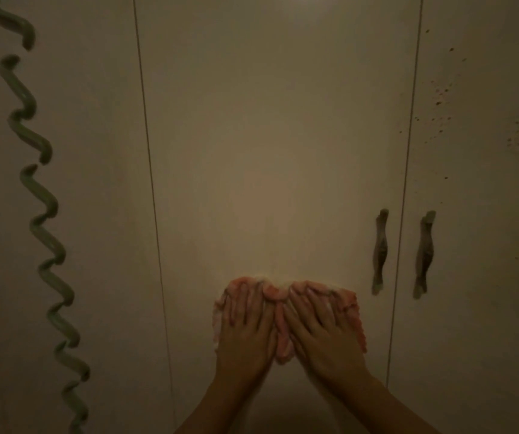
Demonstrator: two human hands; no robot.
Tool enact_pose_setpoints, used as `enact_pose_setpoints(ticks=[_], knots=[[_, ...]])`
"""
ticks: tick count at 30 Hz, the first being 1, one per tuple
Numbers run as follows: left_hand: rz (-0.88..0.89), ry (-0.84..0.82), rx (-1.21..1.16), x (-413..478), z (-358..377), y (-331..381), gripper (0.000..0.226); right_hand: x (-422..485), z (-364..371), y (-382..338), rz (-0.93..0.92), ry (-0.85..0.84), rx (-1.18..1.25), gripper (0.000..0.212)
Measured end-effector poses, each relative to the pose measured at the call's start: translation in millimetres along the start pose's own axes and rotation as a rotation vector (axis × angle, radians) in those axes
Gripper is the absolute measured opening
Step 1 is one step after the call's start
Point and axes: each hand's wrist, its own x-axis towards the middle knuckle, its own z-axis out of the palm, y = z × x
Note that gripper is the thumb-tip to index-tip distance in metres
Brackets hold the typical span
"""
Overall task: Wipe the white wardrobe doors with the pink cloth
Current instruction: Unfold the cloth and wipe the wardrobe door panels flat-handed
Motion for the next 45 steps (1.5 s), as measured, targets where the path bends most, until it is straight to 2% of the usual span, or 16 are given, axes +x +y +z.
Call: enact_pose_setpoints(ticks=[6, 10, 16, 23, 29, 33, 45], knots=[[-0.011, -0.072, -0.012, -4, -2, 2, 0.060, -4, -2, -5, 0.030, -0.031, 0.010, 0.074], [-0.020, -0.057, -0.070, 16, -11, -8, 0.059, 16, -11, 3, 0.047, -0.020, 0.009, 0.065], [-0.062, 0.040, -0.065, 96, -47, -36, 0.058, 100, -52, 22, 0.106, 0.069, 0.077, 0.062], [-0.093, 0.121, -0.004, 189, -91, -92, 0.059, 209, -92, 46, 0.139, 0.218, -0.014, 0.062], [-0.074, 0.125, 0.024, 237, -119, -135, 0.058, 268, -116, 48, 0.174, 0.305, -0.001, 0.058], [-0.059, 0.139, 0.007, 235, -120, -145, 0.059, 273, -116, 42, 0.191, 0.330, -0.002, 0.058], [-0.155, 0.098, -0.029, 122, -68, -121, 0.064, 197, -70, -10, 0.039, 0.172, 0.040, 0.063]])
